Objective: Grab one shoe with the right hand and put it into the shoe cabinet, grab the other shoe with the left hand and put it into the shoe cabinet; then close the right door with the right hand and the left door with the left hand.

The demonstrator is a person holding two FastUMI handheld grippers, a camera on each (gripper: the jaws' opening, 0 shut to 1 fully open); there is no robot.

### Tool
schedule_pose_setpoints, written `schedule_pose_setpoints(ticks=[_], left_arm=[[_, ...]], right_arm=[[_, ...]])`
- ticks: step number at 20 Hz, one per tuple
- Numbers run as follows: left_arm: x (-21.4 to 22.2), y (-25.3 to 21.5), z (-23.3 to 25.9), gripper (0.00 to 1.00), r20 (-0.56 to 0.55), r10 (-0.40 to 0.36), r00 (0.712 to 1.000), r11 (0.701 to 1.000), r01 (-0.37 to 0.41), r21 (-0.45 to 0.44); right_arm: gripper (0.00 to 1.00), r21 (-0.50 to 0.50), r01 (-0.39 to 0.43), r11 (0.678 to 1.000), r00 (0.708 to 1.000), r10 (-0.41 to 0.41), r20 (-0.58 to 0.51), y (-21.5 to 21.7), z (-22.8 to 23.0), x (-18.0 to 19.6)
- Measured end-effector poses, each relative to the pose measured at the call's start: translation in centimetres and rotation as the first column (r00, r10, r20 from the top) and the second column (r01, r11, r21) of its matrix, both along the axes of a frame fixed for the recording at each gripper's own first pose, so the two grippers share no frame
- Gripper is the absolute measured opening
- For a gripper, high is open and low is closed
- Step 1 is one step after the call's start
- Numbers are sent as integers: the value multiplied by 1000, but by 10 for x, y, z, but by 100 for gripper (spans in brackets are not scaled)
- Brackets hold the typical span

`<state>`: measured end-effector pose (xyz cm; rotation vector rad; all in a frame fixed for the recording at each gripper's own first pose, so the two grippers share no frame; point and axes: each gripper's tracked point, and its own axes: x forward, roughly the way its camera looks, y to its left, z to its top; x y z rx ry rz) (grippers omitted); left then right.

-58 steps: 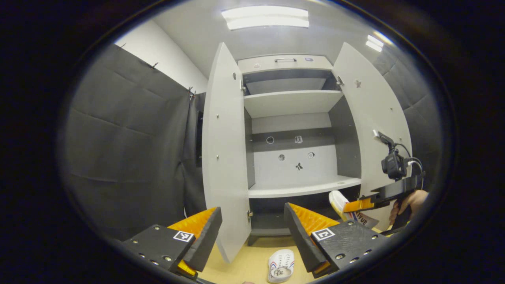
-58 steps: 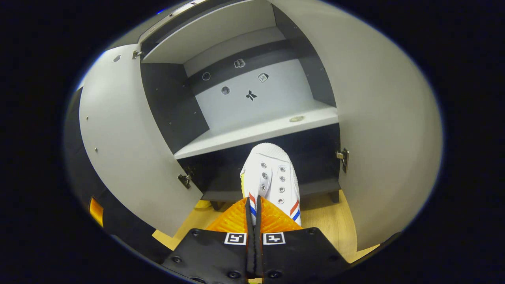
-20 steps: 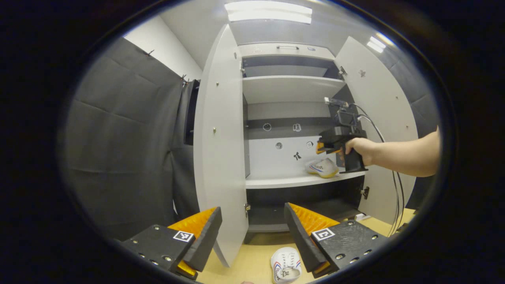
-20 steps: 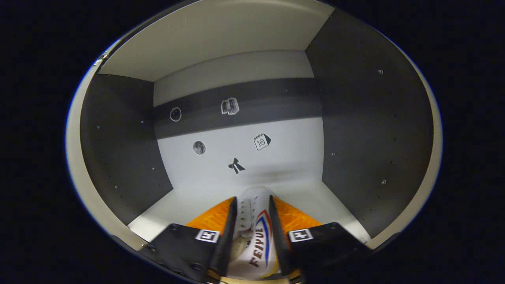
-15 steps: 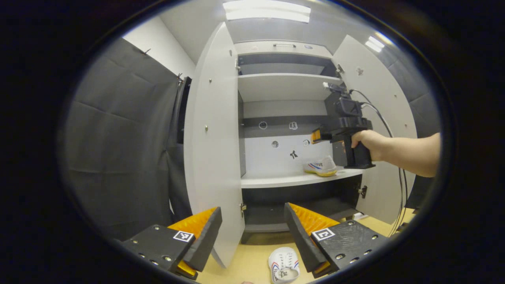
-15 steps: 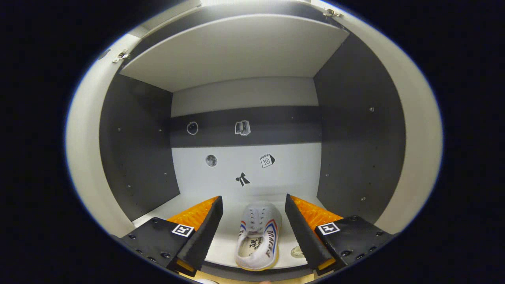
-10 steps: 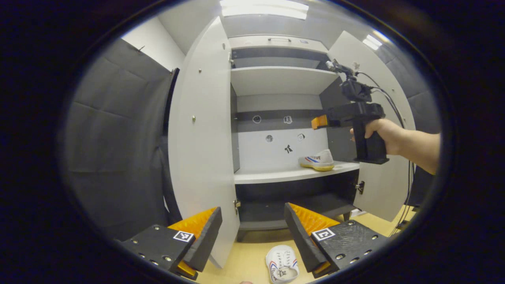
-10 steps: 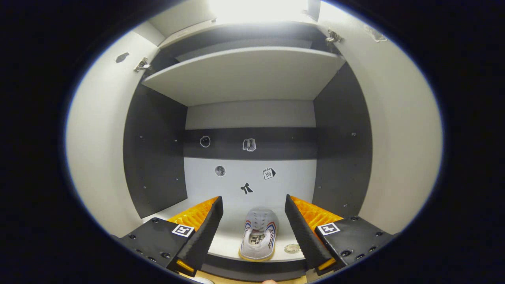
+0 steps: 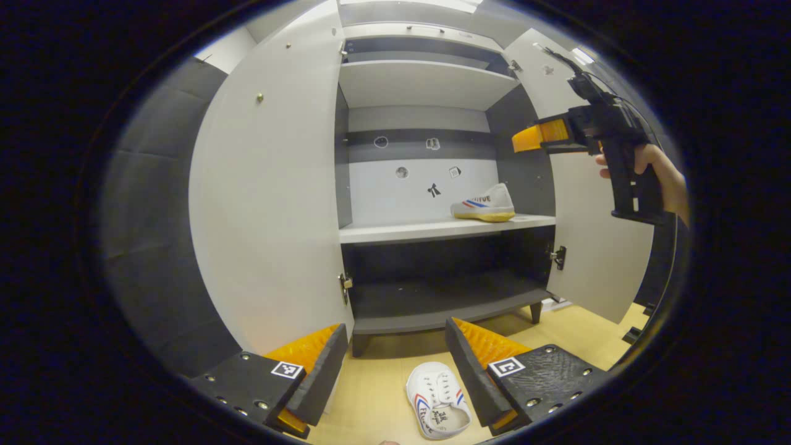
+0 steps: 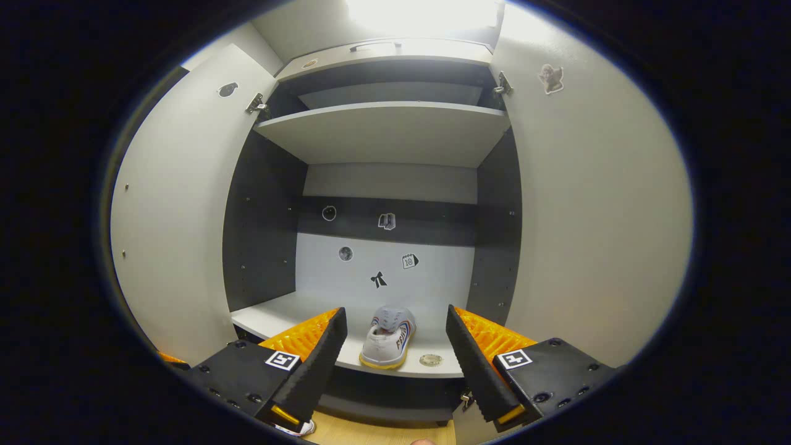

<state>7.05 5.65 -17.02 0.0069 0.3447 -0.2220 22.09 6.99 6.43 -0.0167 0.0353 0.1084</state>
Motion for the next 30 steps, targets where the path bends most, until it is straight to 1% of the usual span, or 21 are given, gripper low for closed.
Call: schedule_pose_setpoints(ticks=[4,6,7,8,9,10,11,13,14,15,16,17,19,20,21,23,27,29,30], left_arm=[[0,-10,-47,94,-98,-36,995,999,34,-21],[-5,-14,-70,93,-148,-49,988,999,46,-28],[-4,-16,-81,94,-170,-57,984,998,52,-32],[-7,-18,-92,94,-194,-67,979,998,62,-33],[-9,-19,-104,93,-217,-77,973,997,72,-31],[-11,-20,-114,93,-240,-85,967,996,81,-28],[-12,-21,-124,94,-256,-93,962,996,89,-26],[-15,-22,-142,94,-293,-103,951,995,103,-15],[-16,-22,-152,94,-311,-106,945,994,108,-12],[-17,-22,-161,93,-328,-112,938,993,114,-12],[-20,-22,-170,94,-346,-114,931,993,119,-8],[-22,-22,-178,93,-366,-115,923,992,123,-3],[-23,-24,-192,93,-401,-120,908,992,130,-2],[-25,-24,-198,94,-415,-123,901,991,134,-2],[-26,-24,-203,93,-430,-126,894,990,139,0],[-28,-24,-214,94,-456,-128,880,989,148,8],[-30,-26,-220,93,-475,-130,870,988,154,11],[-33,-26,-226,93,-496,-127,859,988,154,13],[-35,-26,-229,95,-507,-125,853,988,154,15]], right_arm=[[100,-3,26,1000,999,-26,-42,-10,-21,-19],[100,1,43,999,997,-43,-61,-14,-31,-26],[96,-2,53,999,996,-53,-71,-16,-36,-29],[96,-5,58,998,995,-58,-82,-16,-42,-33],[100,-7,59,998,993,-60,-97,-15,-47,-36],[100,-8,61,998,992,-61,-113,-15,-54,-39],[96,-10,64,998,990,-64,-127,-16,-60,-42],[96,-12,74,997,986,-75,-147,-18,-69,-46],[100,-11,78,997,984,-79,-158,-19,-73,-47],[96,-9,77,997,983,-78,-168,-18,-76,-48],[100,-9,78,997,982,-78,-175,-18,-78,-48],[100,-13,80,997,981,-81,-176,-19,-79,-49],[100,-18,83,996,981,-85,-177,-19,-81,-51],[100,-16,83,996,980,-84,-181,-18,-83,-51],[100,-13,82,997,979,-83,-186,-17,-85,-52],[100,-8,83,997,977,-83,-198,-16,-90,-52],[100,0,85,996,973,-83,-215,-15,-97,-51],[100,-1,84,996,973,-82,-218,-16,-98,-52],[100,0,83,997,973,-81,-218,-16,-98,-51]])
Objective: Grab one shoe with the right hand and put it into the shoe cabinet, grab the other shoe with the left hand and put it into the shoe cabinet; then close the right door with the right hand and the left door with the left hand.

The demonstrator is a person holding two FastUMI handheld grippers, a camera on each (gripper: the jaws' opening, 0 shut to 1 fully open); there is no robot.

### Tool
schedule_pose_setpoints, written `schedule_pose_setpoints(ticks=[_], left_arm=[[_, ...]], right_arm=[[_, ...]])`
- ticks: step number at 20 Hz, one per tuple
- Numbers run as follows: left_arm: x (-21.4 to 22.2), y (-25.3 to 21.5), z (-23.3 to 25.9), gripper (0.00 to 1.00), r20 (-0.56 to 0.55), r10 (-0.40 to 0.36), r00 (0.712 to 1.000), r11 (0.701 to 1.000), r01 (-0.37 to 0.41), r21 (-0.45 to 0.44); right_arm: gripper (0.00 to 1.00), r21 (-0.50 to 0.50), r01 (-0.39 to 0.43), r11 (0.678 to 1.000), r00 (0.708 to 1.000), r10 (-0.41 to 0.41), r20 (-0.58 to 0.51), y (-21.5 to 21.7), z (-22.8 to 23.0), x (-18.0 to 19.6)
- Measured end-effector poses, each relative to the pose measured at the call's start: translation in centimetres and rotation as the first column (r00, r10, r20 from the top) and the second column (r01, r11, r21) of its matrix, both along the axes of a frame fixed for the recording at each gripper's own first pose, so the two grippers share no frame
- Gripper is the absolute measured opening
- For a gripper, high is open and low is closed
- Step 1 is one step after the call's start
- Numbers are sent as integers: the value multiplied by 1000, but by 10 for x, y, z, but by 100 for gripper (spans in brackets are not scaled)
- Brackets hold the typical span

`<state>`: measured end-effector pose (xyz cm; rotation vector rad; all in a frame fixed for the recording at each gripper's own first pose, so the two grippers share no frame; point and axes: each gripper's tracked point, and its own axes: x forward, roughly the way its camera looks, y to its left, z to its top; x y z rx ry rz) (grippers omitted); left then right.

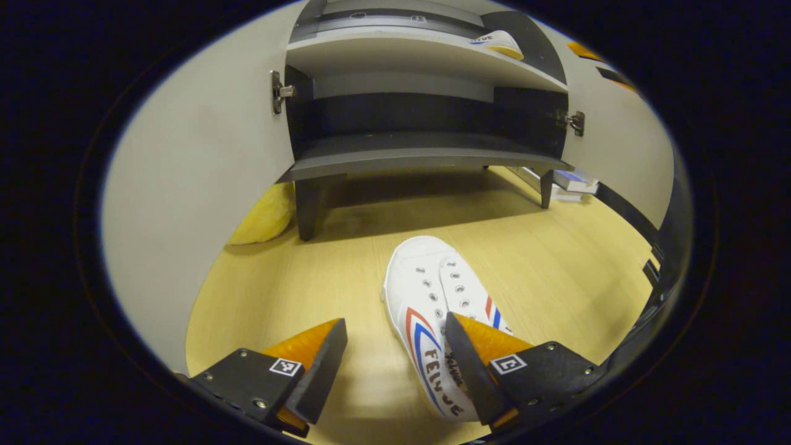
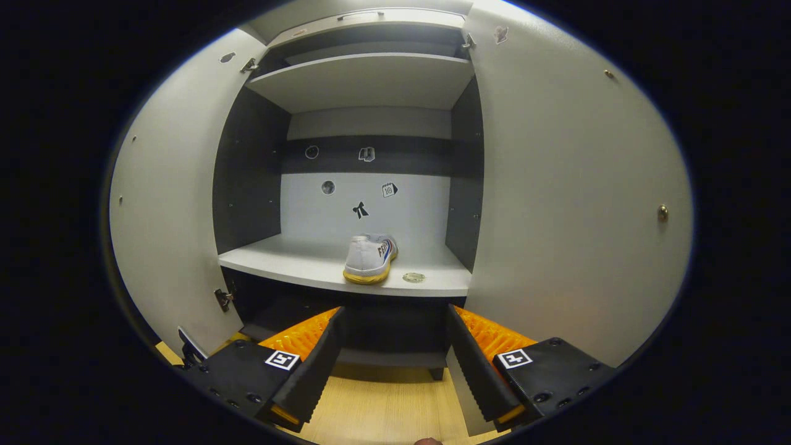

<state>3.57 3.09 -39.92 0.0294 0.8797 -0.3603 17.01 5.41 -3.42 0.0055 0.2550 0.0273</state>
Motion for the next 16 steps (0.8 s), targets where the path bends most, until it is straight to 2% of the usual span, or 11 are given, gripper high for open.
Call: schedule_pose_setpoints(ticks=[3,4,7,8,9,10,11,12,13,16], left_arm=[[-1,-3,-2,96,-23,6,1000,1000,-6,-16],[-3,-11,-2,96,-34,3,999,999,-5,-51],[-6,-22,0,52,-42,3,999,999,-5,-53],[-6,-23,-3,43,-33,-7,999,1000,6,-30],[-5,-23,-2,38,-22,-13,1000,1000,13,-8],[-7,-22,0,39,-15,-9,1000,1000,9,11],[-6,-23,0,28,-15,0,1000,1000,0,18],[-2,-16,0,28,-3,30,1000,999,-30,45],[-2,-18,3,6,0,62,998,997,-62,37],[1,-16,5,2,23,78,997,996,-79,31]], right_arm=[[100,-4,-6,1000,1000,6,-1,1,0,1],[100,-5,-8,1000,1000,8,-1,2,-1,1],[100,-4,-16,1000,1000,16,-1,3,-1,0],[100,-6,-16,1000,1000,16,-1,2,-1,0],[100,-7,-17,1000,1000,17,-2,1,-1,-2],[100,-7,-18,1000,1000,18,-4,0,-2,-3],[100,-6,-20,1000,1000,20,-6,0,-2,-4],[100,-6,-25,1000,1000,25,-8,1,-3,-6],[100,-10,-28,1000,1000,28,-10,0,-4,-8],[100,-20,-35,999,999,35,-13,-1,-6,-15]])
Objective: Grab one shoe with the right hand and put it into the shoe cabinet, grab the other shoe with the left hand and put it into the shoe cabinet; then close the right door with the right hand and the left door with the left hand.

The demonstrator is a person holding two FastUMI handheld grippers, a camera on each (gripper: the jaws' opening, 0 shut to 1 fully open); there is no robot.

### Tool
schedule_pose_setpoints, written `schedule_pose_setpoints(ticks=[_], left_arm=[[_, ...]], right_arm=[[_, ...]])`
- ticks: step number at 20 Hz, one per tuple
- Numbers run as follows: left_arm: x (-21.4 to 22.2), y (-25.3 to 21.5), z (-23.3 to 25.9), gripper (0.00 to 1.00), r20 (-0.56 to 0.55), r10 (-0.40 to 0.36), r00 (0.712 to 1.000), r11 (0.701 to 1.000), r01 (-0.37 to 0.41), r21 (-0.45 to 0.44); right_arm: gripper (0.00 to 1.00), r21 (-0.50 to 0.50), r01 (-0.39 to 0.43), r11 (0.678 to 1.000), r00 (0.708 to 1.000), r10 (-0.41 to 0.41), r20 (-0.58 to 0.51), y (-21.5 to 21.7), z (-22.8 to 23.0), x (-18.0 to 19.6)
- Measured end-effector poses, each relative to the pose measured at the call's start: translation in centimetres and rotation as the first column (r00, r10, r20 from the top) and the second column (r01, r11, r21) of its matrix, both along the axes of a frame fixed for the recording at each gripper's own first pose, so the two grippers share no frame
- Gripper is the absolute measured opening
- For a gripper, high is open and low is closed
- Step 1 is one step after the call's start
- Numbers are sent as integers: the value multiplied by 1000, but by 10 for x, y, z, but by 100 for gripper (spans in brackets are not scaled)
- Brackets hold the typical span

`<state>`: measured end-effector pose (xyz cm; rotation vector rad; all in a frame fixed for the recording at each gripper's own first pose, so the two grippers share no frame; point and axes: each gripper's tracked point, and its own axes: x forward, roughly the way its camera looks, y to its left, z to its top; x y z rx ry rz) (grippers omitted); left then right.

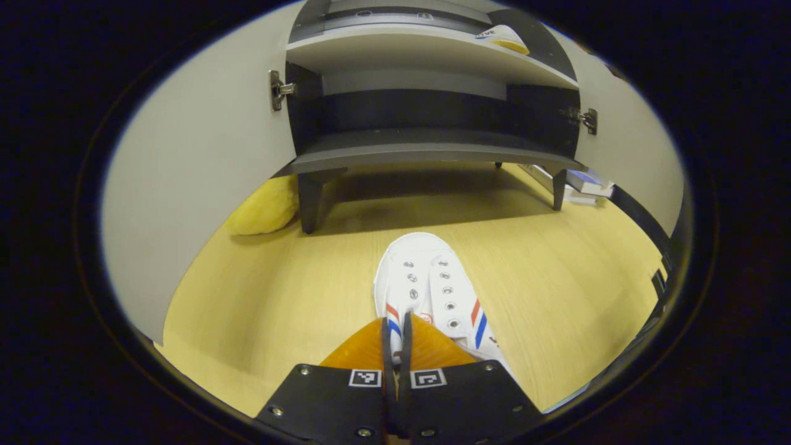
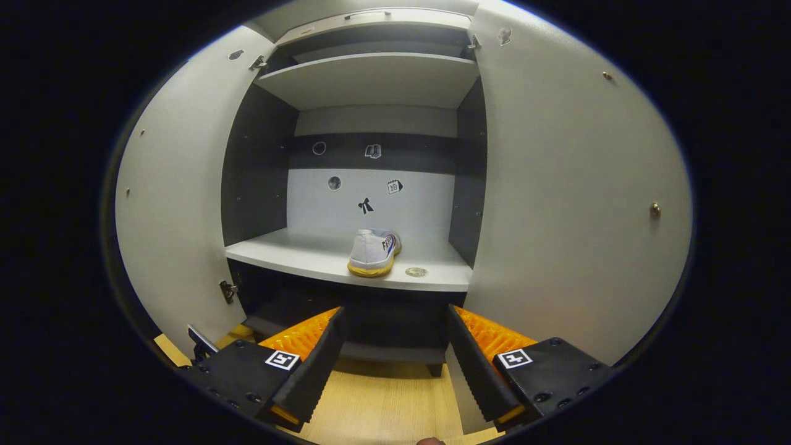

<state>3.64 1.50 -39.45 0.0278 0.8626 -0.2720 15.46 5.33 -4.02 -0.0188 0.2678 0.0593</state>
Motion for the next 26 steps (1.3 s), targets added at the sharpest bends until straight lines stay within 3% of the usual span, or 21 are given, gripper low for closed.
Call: schedule_pose_setpoints(ticks=[8,13,26], left_arm=[[6,1,26,2,52,62,997,997,-59,-55],[20,-5,76,1,140,82,987,994,-71,-87],[57,-10,243,1,385,141,912,977,-65,-205]], right_arm=[[100,22,-27,999,999,26,44,-3,16,-15],[100,18,-48,999,996,46,75,-2,24,-23],[100,60,-62,996,993,55,106,-15,31,-43]])
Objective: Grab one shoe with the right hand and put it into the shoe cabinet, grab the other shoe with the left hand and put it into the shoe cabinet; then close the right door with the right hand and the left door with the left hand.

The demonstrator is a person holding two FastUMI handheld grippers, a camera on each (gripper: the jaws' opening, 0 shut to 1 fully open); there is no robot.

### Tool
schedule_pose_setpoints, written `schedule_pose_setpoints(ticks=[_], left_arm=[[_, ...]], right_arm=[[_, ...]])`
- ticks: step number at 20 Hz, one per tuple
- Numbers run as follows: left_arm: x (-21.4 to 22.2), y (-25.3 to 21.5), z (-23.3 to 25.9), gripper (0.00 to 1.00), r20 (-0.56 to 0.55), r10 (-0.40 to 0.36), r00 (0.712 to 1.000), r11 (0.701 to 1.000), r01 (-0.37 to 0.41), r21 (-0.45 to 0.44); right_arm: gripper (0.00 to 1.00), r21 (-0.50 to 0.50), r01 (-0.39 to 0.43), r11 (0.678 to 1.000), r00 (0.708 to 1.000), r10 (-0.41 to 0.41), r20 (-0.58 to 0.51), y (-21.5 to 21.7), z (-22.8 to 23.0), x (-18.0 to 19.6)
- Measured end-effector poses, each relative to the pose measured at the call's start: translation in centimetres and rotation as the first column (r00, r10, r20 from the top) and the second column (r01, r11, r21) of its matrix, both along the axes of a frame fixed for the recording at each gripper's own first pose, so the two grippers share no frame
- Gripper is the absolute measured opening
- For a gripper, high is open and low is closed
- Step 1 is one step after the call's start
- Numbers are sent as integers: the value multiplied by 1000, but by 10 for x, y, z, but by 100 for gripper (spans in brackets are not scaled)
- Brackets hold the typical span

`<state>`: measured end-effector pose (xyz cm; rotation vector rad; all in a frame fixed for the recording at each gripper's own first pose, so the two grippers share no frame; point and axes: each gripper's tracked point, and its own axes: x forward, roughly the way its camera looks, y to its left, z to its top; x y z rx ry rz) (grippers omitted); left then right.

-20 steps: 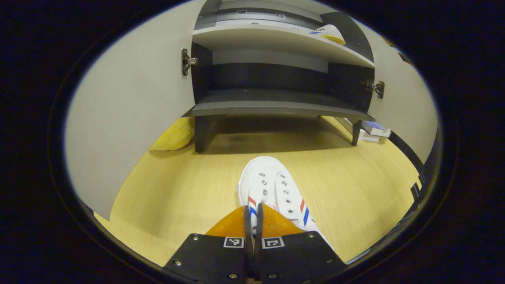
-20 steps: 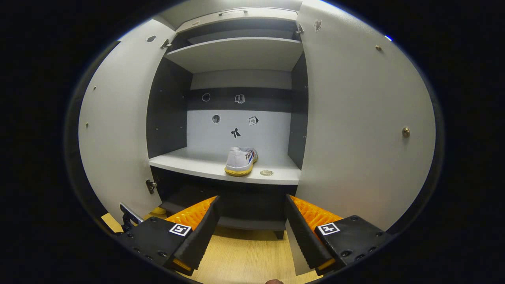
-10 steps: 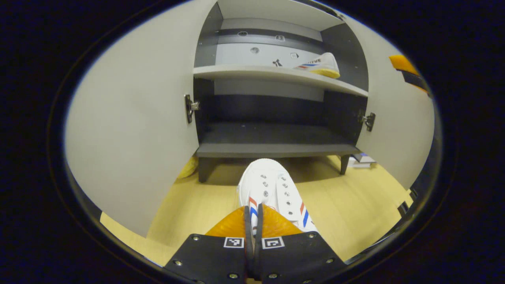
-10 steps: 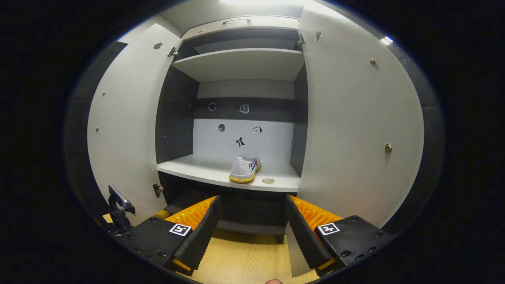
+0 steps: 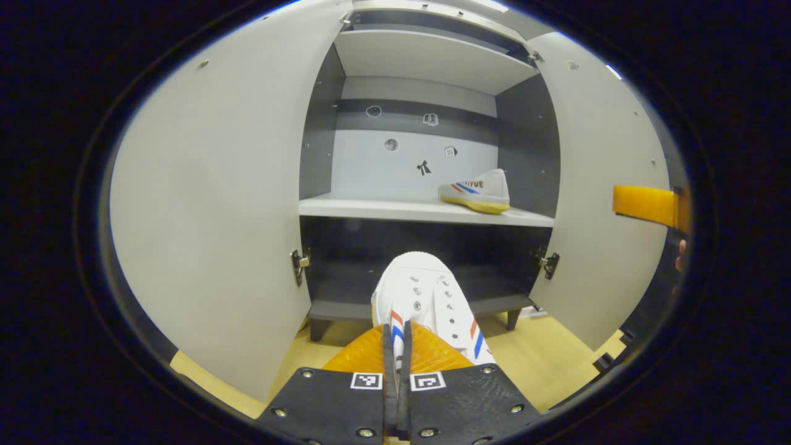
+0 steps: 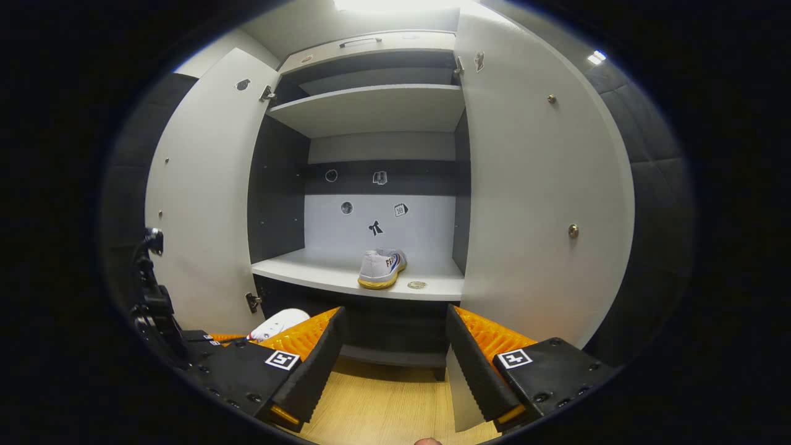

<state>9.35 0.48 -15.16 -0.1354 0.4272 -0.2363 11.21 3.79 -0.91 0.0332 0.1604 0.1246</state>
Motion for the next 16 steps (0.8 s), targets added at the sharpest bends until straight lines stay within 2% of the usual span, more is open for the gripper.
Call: schedule_pose_setpoints(ticks=[10,16], left_arm=[[73,-16,76,1,153,43,987,999,-37,-38],[132,-19,118,1,234,61,970,998,-52,-46]], right_arm=[[100,30,7,1000,1000,-7,-19,-7,-11,-27],[100,35,47,998,998,-45,-44,-19,-24,-30]])
